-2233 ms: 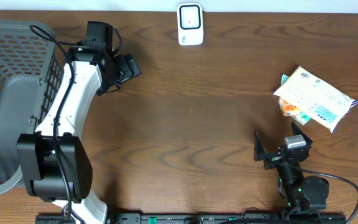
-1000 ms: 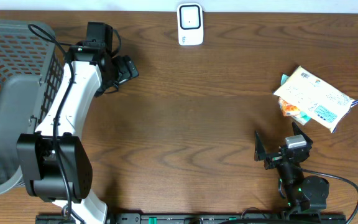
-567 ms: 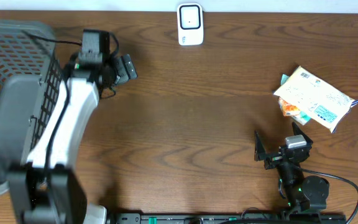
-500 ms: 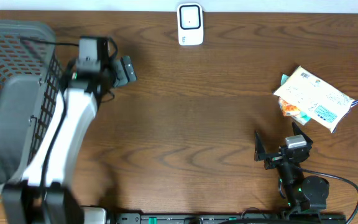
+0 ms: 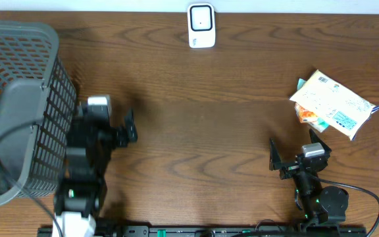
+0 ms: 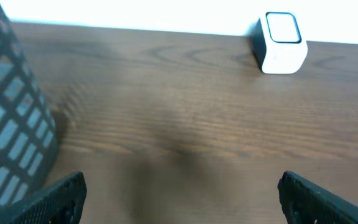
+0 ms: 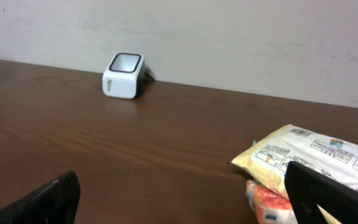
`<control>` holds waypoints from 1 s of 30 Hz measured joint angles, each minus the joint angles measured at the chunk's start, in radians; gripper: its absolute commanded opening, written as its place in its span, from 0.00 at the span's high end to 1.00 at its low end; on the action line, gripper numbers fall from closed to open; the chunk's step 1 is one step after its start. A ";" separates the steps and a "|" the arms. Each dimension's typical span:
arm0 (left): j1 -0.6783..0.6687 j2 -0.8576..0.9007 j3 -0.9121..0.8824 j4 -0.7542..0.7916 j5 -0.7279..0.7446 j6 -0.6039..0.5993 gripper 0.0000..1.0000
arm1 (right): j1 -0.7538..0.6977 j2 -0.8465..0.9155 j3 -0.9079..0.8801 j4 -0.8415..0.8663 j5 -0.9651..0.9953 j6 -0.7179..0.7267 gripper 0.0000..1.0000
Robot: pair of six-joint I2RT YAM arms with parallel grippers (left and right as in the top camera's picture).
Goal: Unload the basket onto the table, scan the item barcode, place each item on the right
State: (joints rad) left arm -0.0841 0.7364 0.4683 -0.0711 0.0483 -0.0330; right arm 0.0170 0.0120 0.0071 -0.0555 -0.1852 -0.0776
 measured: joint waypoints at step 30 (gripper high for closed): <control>0.076 -0.726 -0.442 0.030 -0.002 0.269 0.02 | 0.000 0.000 0.000 0.000 0.000 0.000 0.01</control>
State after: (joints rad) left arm -0.0082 0.0109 0.0265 -0.0410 0.0460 0.2359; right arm 0.0170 0.0120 0.0071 -0.0555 -0.1856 -0.0776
